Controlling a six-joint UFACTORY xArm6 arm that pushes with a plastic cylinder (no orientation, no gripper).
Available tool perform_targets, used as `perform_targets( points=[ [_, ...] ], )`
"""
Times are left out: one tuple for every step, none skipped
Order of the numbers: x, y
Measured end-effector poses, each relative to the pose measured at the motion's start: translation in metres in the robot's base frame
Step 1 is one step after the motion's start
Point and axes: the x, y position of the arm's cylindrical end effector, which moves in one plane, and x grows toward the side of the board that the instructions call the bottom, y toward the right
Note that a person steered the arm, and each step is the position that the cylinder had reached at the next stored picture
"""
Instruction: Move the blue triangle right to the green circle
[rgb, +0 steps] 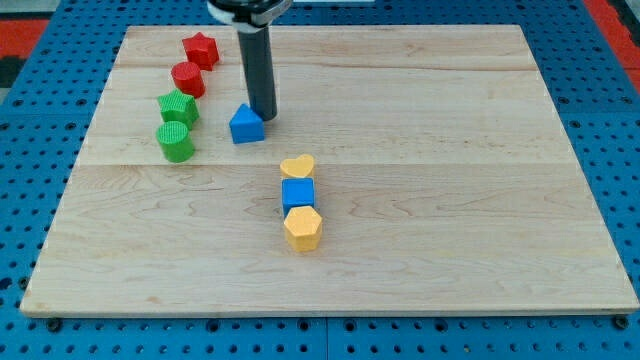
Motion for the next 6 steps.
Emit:
perform_targets(
  points=[
    [0.015, 0.000],
    [0.007, 0.007],
    [-0.037, -0.003],
    [-0.019, -0.032],
    [0.000, -0.025],
    [0.014, -0.018]
  ],
)
